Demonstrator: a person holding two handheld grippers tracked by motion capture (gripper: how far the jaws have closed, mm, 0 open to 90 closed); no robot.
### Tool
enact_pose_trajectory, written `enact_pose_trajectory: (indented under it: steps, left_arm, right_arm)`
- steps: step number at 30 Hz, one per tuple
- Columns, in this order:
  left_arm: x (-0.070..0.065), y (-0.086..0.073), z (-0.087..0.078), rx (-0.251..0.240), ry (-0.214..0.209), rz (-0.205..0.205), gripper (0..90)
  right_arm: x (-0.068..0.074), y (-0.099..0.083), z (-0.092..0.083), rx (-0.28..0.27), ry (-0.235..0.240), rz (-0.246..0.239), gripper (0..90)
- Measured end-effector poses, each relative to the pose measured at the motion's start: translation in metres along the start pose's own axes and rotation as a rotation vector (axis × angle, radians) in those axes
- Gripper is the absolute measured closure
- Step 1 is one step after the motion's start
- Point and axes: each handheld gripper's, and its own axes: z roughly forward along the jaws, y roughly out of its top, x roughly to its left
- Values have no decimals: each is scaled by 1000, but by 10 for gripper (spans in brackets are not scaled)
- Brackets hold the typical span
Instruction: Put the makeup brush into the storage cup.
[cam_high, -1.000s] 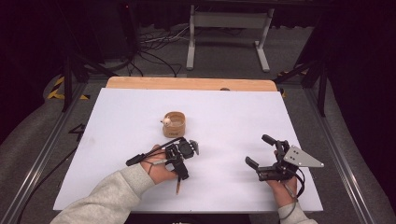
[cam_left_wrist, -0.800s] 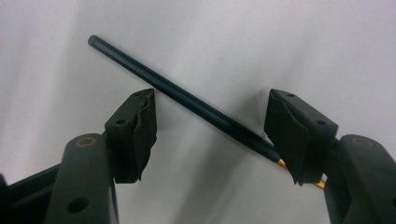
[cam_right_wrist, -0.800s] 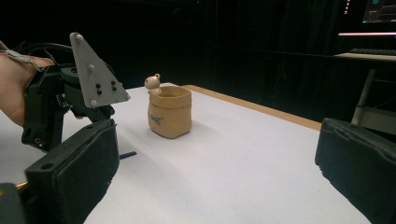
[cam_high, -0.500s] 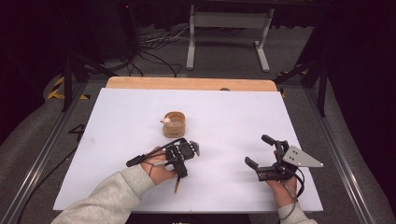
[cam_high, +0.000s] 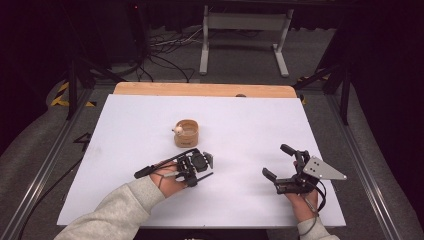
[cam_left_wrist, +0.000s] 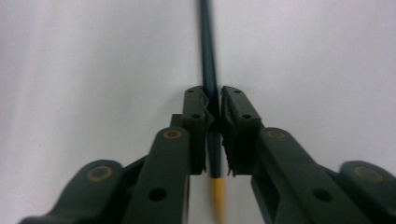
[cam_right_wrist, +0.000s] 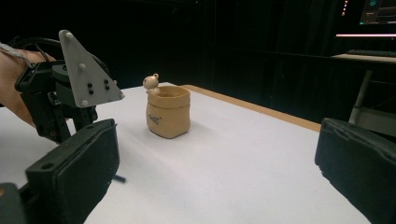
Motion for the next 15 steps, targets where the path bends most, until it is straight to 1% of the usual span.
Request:
enact_pose_trajectory:
  steps: [4, 5, 7, 12, 13, 14, 15]
  left_arm:
    - [0, 0, 0, -4, 2, 4, 824]
    - [0, 0, 0, 5, 4, 12, 824]
    - [0, 1, 0, 11, 4, 14, 825]
    - [-1, 1, -1, 14, 0, 21, 827]
    - [0, 0, -1, 1, 1, 26, 827]
    - [0, 0, -1, 1, 1, 26, 827]
    - [-1, 0, -1, -3, 2, 21, 828]
  right_arm:
    - [0, 0, 1, 4, 4, -2, 1]
    - [0, 0, 1, 5, 4, -2, 1]
    - [0, 0, 0, 1, -1, -2, 1]
    - [0, 0, 0, 0, -2, -5, 0]
    - [0, 0, 0, -3, 0, 2, 0]
    - [0, 0, 0, -3, 0, 2, 0]
    - [1, 1, -1, -15, 10, 5, 0]
